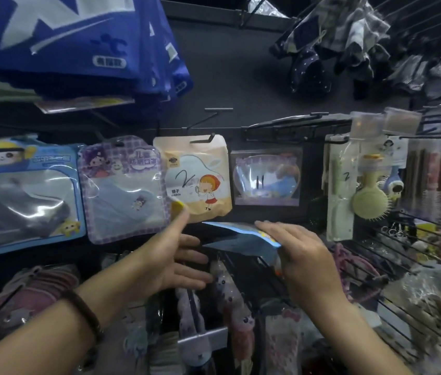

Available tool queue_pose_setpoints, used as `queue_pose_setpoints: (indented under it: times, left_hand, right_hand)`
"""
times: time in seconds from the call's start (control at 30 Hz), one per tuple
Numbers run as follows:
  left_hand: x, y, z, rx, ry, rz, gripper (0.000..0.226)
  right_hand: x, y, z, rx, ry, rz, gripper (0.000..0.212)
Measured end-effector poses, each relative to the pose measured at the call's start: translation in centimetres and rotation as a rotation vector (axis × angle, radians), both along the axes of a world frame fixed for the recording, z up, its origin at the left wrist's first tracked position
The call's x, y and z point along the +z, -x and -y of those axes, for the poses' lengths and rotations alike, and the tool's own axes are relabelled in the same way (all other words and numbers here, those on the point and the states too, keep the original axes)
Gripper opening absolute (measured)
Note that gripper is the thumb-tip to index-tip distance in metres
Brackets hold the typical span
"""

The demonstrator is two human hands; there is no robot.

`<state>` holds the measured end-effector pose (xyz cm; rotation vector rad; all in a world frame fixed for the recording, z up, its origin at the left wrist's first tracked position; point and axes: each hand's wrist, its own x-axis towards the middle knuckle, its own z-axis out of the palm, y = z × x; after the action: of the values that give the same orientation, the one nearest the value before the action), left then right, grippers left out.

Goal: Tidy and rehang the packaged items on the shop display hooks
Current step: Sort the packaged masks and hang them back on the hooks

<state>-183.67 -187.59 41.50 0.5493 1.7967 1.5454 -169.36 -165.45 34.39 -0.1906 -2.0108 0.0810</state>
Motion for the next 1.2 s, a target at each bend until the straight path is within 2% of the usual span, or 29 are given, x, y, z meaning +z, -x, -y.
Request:
queue_pose_setpoints:
  times: [0.07, 0.17, 0.27, 0.33, 0.47, 0.53, 0.57, 0.63, 0.67, 0.77, 0.8, 0.87, 0.93, 0.97, 1.03, 1.1, 1.17, 1.2]
  left_hand:
    - [0.6, 0.1, 1.0, -0.082, -0.062, 0.210, 0.102]
    - [1.6, -1.0, 2.8, -0.258, -0.123, 0.280, 0.089]
    - [2.0, -2.3, 5.0, -0.234, -0.192, 0.148, 0.059]
    - [1.5, -2.8, 6.7, -0.170, -0.216, 0.062, 0.053]
    - [0.3, -2.9, 11.1, -0.044, -0.371, -0.054, 0.032]
    - [-0.4, -3.1, 13.5, 0.044, -0.426, -0.117, 0.034]
    - [-0.9, -3.1, 14.6, 0.091, -0.459, -0.135, 0.034]
    - [-2.0, -3.2, 16.5, 0.184, -0.532, -0.143, 0.034]
    - [-2.3, -3.4, 17.3, 0.235, -0.573, -0.140, 0.035]
    - [-3.1, -3.5, 19.7, 0.369, -0.667, -0.148, 0.034]
    - [-3.3, -3.5, 20.4, 0.404, -0.688, -0.157, 0.034]
    - [-4.0, -3.2, 21.5, 0.471, -0.705, -0.207, 0.036]
    - [-4.7, -2.8, 22.3, 0.495, -0.712, -0.273, 0.045]
    - [-5.1, -2.7, 22.8, 0.490, -0.706, -0.302, 0.051]
    - [-5.2, -2.7, 24.0, 0.464, -0.674, -0.357, 0.055]
    - [-4.9, -2.3, 25.5, 0.482, -0.691, -0.398, 0.053]
    - [-4.4, -1.4, 27.2, 0.552, -0.775, -0.355, 0.056]
    - [-4.1, -1.1, 28.0, 0.577, -0.806, -0.322, 0.062]
  right_hand:
    - [-0.2, -1.6, 2.0, 0.097, 0.029, -0.093, 0.050]
    - [-0.7, -2.9, 5.3, 0.223, 0.045, -0.166, 0.046]
    - [-0.8, -3.4, 8.4, 0.383, 0.118, -0.151, 0.038]
    - [-0.6, -3.6, 11.0, 0.444, 0.162, -0.137, 0.029]
    - [-1.5, -3.1, 16.4, 0.473, 0.338, -0.180, 0.045]
    - [0.1, -2.2, 18.4, 0.528, 0.563, -0.171, 0.039]
    - [0.9, -1.5, 19.5, 0.575, 0.738, -0.196, 0.039]
    - [1.0, -0.4, 21.5, 0.682, 1.051, -0.281, 0.049]
    - [0.7, 0.1, 23.0, 0.719, 1.144, -0.371, 0.055]
    - [0.2, 0.0, 28.2, 0.883, 1.501, -0.550, 0.034]
    - [-0.5, 0.6, 29.1, 0.918, 1.590, -0.541, 0.037]
    - [-1.0, 2.1, 31.1, 1.003, 1.570, -0.473, 0.056]
    - [-1.2, 3.6, 32.9, 0.940, 1.479, -0.450, 0.086]
    - [-1.5, 4.1, 33.6, 0.923, 1.464, -0.451, 0.089]
    - [-1.8, 4.8, 34.1, 0.890, 1.473, -0.443, 0.075]
    - [-2.0, 5.3, 34.1, 0.920, 1.495, -0.458, 0.079]
    - [-2.0, 5.1, 34.1, 0.989, 1.475, -0.446, 0.082]
    - [-2.1, 5.0, 34.0, 1.028, 1.469, -0.426, 0.070]
